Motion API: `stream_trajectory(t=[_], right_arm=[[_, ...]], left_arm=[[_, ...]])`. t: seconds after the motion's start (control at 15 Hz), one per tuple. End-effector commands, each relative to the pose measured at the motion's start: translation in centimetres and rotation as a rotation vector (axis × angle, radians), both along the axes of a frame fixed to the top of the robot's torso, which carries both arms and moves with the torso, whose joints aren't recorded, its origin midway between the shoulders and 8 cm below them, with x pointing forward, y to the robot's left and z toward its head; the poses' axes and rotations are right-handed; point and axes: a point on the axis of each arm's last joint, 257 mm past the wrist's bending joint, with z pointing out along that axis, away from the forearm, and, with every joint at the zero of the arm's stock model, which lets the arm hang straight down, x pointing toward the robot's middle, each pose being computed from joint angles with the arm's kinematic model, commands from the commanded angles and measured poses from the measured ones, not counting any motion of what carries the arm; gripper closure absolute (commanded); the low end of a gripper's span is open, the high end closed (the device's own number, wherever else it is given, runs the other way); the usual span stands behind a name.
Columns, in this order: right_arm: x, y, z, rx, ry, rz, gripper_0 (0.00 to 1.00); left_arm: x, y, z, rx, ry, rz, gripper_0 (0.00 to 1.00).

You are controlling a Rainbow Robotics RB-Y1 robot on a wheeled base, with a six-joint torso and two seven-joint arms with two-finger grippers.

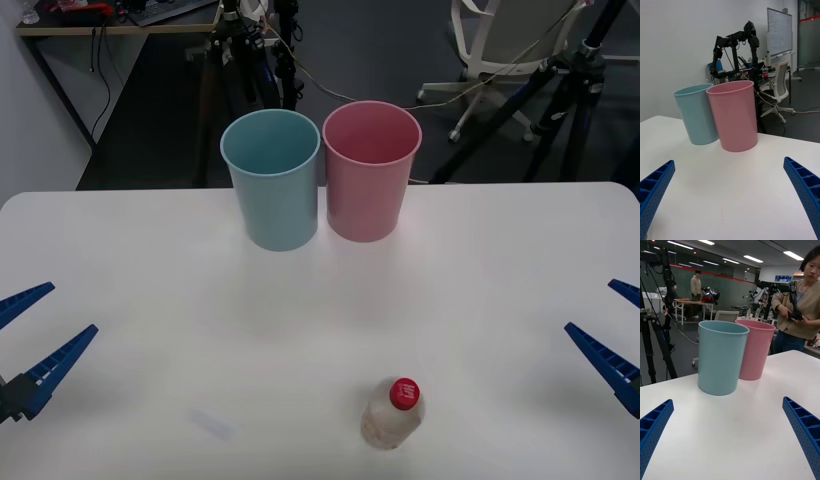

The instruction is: Grasp the object on the table and drop it into the matching bin: aluminum can to the light blue bin, PET bottle to the pink bin.

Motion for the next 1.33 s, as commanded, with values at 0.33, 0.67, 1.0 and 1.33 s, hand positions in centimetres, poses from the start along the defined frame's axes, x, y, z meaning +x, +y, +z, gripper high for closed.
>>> stream_trajectory(t=[0.33, 0.67, 1.0, 1.33], right_arm=[[-0.3, 0.6, -1.1, 0.017, 0.017, 0.016, 0.0], [-1.8, 1.8, -2.1, -0.091, -0.043, 0.09, 0.0], [-4.4, 3.7, -5.7, -0.229, -0.085, 0.257, 0.0], [-6.0, 7.5, -7.8, -0.289, -0.136, 0.395, 0.0]], left_arm=[[0.0, 0.0, 0.0, 0.0, 0.0, 0.0, 0.0], [0.0, 0.0, 0.0, 0.0, 0.0, 0.0, 0.0], [0.0, 0.0, 0.0, 0.0, 0.0, 0.0, 0.0], [0.0, 0.0, 0.0, 0.0, 0.0, 0.0, 0.0]])
